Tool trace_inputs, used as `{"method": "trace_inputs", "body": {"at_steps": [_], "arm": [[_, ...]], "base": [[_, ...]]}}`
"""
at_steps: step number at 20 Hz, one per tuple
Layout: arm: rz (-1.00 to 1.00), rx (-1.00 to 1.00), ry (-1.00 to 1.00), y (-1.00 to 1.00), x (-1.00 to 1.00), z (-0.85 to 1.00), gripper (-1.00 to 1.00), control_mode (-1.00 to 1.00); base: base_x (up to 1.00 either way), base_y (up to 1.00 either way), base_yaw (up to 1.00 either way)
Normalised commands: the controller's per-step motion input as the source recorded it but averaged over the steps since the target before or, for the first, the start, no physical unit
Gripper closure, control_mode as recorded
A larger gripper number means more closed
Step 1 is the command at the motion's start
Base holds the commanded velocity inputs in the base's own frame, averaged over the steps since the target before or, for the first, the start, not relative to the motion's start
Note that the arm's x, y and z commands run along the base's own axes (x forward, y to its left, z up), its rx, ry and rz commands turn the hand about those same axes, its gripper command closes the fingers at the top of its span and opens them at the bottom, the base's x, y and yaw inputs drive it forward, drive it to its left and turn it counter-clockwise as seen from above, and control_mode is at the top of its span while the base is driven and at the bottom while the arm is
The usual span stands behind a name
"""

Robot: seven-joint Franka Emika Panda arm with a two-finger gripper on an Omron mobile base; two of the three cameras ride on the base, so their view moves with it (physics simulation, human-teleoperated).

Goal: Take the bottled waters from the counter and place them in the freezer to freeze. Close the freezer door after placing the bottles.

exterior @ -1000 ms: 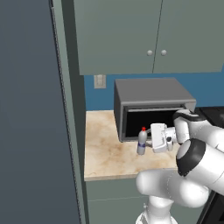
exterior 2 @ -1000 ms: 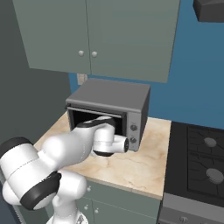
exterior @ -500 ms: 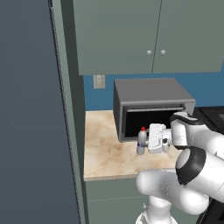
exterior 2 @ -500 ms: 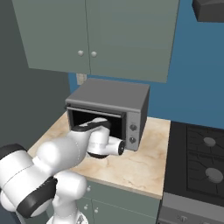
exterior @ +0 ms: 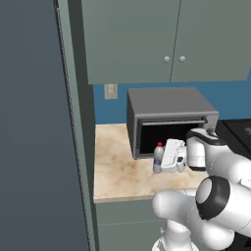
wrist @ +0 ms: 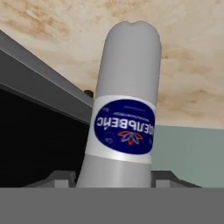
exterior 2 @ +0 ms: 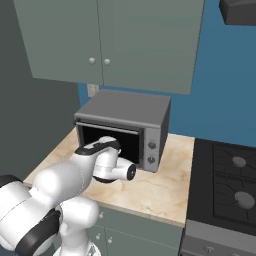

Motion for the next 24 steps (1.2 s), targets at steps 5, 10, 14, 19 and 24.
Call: {"method": "trace_inputs", "body": {"at_steps": [5,10,14,19,24], "arm": [[0.00,0.00,0.00,0.00,0.00,0.00,1.00,-1.00],[0.00,0.01,0.00,0.00,-0.20,0.40,1.00,-1.00],[-0.01,0.05,-0.06,0.00,-0.92,0.59,1.00,-1.00],[-0.07,0.12,-0.09,0.00,-1.00,0.63,1.00,-1.00],[-0.12,0.07,-0.03,0.00,-0.53,1.00,1.00,-1.00]], "base": [[0.00,0.00,0.00],[0.00,0.00,0.00],[0.00,0.00,0.00],[0.00,0.00,0.00],[0.00,0.00,0.00]]}}
